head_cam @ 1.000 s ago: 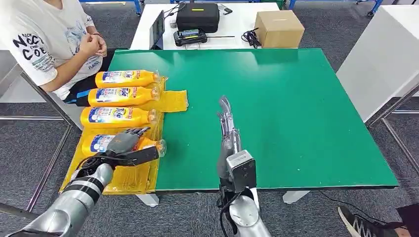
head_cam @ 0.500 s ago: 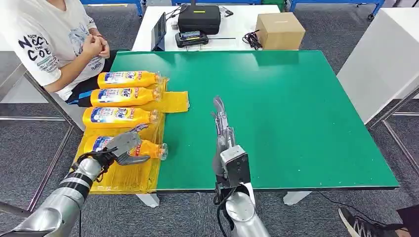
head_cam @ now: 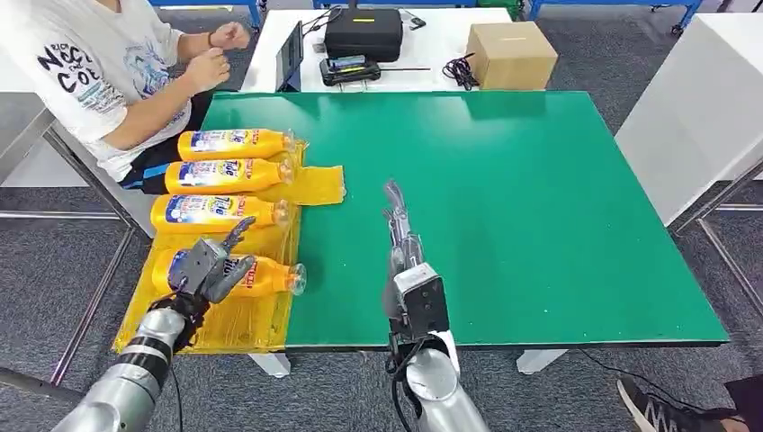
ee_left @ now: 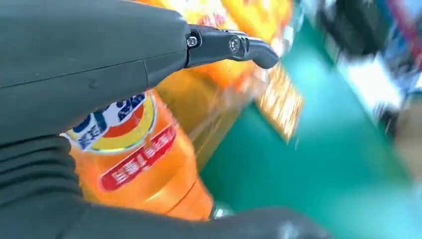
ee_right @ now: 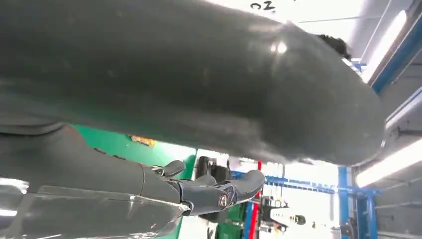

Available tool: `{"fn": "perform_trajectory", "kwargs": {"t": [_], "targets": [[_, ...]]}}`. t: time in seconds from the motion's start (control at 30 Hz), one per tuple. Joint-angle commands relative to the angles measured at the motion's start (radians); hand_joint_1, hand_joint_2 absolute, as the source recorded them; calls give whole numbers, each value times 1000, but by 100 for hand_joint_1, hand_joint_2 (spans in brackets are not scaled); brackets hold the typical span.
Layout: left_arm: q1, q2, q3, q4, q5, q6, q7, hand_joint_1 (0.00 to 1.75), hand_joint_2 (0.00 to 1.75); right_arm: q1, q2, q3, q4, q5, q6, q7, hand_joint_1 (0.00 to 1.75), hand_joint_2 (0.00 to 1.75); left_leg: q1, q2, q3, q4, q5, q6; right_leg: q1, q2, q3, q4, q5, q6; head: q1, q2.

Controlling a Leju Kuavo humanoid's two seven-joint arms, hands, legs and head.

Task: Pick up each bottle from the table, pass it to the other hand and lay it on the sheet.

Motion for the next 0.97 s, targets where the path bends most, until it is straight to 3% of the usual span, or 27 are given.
{"fn": "perform_trajectory", "kwargs": {"t": [0.03,0.07,0.1,0.2,0.43,0.77,0.8,0.83,0.87,0.9,0.93,0.97], "targets": [[145,-164,114,-361,241,245,-136,0,175,-7,-42,44,40,-9,-81,-52,0,0,1,0,-5,1,0,0,1,-1,-3,0,0,-1,0,0],[159,-181,129,-408,289,254,-159,0,175,0,-43,45,33,-2,-104,-67,0,0,2,1,-6,2,0,-1,3,0,-5,-1,1,-1,0,0],[175,-191,129,-458,304,284,-181,0,175,8,-46,48,24,0,-119,-77,0,175,3,3,-8,3,-2,-1,3,1,-7,0,0,-1,0,0],[229,-216,111,-638,410,298,-181,0,175,35,-57,51,-1,-15,-153,-98,0,175,2,4,-12,2,-1,0,2,0,-12,-1,2,-3,0,0],[250,-226,114,-699,459,295,-181,0,175,47,-59,42,-12,-18,-176,-114,0,175,2,5,-17,1,0,0,2,1,-17,-1,2,-3,0,0],[390,-243,15,-790,518,293,-140,0,175,204,-89,-51,-166,-19,-301,-166,5,175,2,3,-15,0,-1,0,2,-1,-15,-2,1,-3,0,0],[402,-247,10,-787,519,295,-146,0,175,214,-95,-54,-176,-22,-301,-166,86,175,2,3,-15,1,-2,0,2,-1,-14,-2,1,-3,0,0],[427,-239,-13,-790,475,313,-159,0,175,231,-96,-67,-175,-21,-318,-166,141,175,2,2,-15,0,-2,0,2,-2,-14,-2,1,-3,0,0],[457,-243,-27,-798,463,317,-164,175,175,246,-101,-76,-182,-29,-321,-166,129,175,1,3,-15,0,-2,0,2,-2,-15,-2,1,-3,0,0],[476,-250,-33,-808,462,318,-165,175,175,256,-100,-84,-178,-34,-328,-166,24,175,1,3,-16,0,-2,1,1,-1,-16,-2,1,-3,0,0],[495,-252,-45,-815,453,316,-171,175,175,263,-101,-90,-173,-36,-334,-166,0,175,0,3,-17,0,-2,1,1,-1,-17,-2,1,-2,0,0],[507,-256,-51,-820,447,318,-174,171,175,267,-101,-91,-170,-36,-339,-166,0,175,2,4,-15,0,-3,0,2,0,-15,-2,1,-3,0,0]]}}
